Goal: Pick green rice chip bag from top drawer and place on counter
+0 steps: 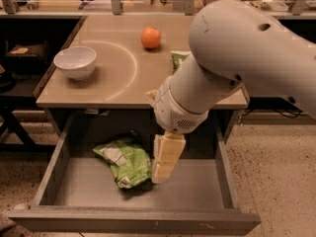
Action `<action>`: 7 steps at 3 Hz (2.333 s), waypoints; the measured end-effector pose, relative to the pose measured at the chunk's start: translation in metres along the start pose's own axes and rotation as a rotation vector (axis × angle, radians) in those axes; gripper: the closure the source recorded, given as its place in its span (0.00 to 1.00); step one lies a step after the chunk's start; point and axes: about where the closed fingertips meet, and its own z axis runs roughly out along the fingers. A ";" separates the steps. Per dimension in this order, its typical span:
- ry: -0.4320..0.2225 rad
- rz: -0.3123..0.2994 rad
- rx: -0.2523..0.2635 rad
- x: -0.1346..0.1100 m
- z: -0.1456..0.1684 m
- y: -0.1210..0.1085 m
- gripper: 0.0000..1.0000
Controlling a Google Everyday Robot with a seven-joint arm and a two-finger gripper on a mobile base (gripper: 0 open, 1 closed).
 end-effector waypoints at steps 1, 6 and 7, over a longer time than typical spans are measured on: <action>-0.048 -0.017 -0.001 -0.008 0.017 -0.002 0.00; -0.181 0.000 0.061 -0.005 0.165 -0.031 0.00; -0.193 0.003 0.058 -0.003 0.196 -0.028 0.00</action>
Offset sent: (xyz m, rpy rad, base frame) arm 0.0521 0.0574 -0.0790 0.1476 -0.0488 0.0167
